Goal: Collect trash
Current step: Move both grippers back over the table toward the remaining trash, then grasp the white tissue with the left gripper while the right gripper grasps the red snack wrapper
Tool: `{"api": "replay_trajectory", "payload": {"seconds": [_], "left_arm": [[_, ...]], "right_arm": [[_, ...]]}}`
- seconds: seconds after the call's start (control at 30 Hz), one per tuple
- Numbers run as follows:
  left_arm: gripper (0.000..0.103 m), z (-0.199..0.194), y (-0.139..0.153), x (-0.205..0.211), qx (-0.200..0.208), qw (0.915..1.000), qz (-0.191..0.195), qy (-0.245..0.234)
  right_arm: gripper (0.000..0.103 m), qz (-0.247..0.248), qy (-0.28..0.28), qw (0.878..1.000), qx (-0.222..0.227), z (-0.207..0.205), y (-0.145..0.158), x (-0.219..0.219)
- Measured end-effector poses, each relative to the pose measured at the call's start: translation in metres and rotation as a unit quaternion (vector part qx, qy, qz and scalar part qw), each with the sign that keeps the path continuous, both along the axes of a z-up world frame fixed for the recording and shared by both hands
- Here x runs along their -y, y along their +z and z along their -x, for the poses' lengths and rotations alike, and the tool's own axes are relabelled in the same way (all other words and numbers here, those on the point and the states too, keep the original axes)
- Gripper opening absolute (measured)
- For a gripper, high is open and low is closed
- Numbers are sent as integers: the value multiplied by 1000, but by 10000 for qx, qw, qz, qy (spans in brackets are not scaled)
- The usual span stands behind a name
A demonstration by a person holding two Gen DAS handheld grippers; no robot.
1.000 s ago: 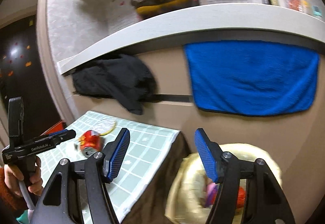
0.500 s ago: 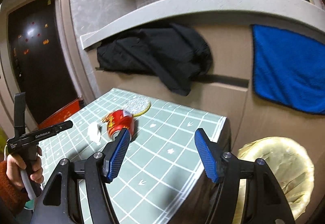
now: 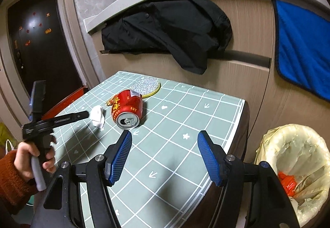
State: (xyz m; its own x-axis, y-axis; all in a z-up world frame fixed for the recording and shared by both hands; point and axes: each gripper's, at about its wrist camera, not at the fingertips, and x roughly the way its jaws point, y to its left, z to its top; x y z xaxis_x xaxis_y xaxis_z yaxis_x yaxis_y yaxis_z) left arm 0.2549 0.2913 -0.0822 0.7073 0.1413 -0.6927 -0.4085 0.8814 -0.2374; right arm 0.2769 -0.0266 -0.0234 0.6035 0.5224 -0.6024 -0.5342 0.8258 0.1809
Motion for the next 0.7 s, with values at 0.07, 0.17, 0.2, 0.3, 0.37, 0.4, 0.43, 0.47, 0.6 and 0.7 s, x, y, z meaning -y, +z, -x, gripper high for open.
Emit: {"api": "replay_trajectory", "payload": {"seconds": [0.07,0.17,0.2,0.3,0.37,0.4,0.43,0.47,0.6,0.7], "left_arm": [[45,-12,-4,-2,-56,9999,-49,98],[45,-29,-8,-5,-177,9996,-142,170],[45,-33,-10,-6,-208,9995,-161,189],[45,-46,-16,-11,-362,9987,-186,303],[44,-52,-22,-17,-527,9983,3,265],[41,-53,-25,-19,-537,9983,122,209],[37,-52,-25,-21,-504,9984,148,185],[31,-51,-26,-20,-480,9986,120,169],[23,-36,-22,-22,-347,9991,234,14],[22,-13,-13,-29,-139,9989,447,76]], "right_arm": [[63,-1,27,10000,-36,0,-2,1],[63,80,61,9999,-31,-1,-4,0],[63,103,56,9999,-36,-1,-5,0],[63,97,28,9999,-76,-3,-7,0],[63,100,25,9999,-108,-6,-7,-2],[63,110,43,9999,-118,-7,-7,-5],[63,122,71,9998,-120,-9,-7,-7],[63,140,107,9998,-116,-10,-6,-10],[63,263,366,9990,-74,-14,-2,-32],[63,258,593,9978,-126,-22,1,-53]]}}
